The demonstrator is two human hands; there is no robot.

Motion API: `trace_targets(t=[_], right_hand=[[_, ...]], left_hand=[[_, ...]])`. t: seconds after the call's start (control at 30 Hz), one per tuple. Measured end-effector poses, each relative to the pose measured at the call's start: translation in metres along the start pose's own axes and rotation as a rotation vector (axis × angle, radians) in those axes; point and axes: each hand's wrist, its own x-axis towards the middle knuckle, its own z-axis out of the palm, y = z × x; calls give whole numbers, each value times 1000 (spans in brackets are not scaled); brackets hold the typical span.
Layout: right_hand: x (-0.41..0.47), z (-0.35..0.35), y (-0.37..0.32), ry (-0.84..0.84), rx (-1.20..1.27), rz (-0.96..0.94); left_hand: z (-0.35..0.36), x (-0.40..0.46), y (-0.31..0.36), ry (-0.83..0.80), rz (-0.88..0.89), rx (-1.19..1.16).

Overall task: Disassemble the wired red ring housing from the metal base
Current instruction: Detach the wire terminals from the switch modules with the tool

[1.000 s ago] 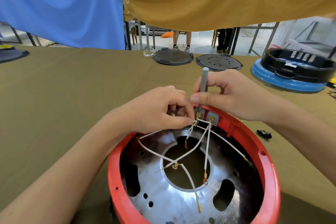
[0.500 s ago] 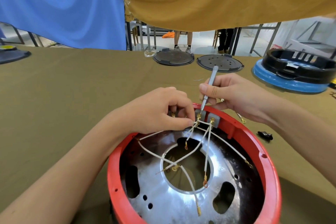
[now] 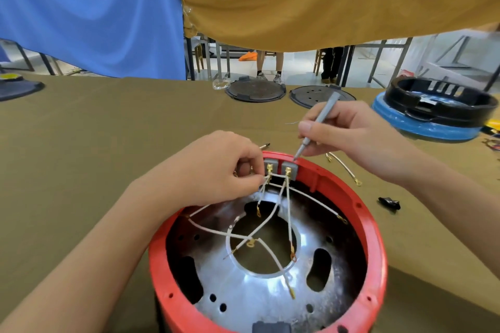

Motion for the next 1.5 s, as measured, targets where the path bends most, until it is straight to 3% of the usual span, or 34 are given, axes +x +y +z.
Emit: trace_targets(t=[0.2, 0.57, 0.77, 1.1, 1.17, 1.33, 1.4, 1.5], right_hand=[[-3, 11, -4, -14, -301, -138], [-6, 13, -13, -85, -637, -264], [6, 11, -13, -98, -526, -164], [20, 2, 1, -96, -118, 157], [17, 2, -3, -95, -168, 109], [7, 12, -20, -191, -708, -206], [7, 14, -21, -182, -727, -213], [14, 10, -16, -142, -510, -125]], left_hand=[[1, -2, 3, 60, 71, -31], [7, 0, 5, -49, 60, -48], [6, 1, 4, -79, 41, -101], [6, 3, 3, -85, 41, -122], [6, 3, 2, -81, 40, -122], [6, 2, 1, -85, 41, -110], [6, 2, 1, -86, 42, -108], [7, 3, 2, -77, 44, -109]])
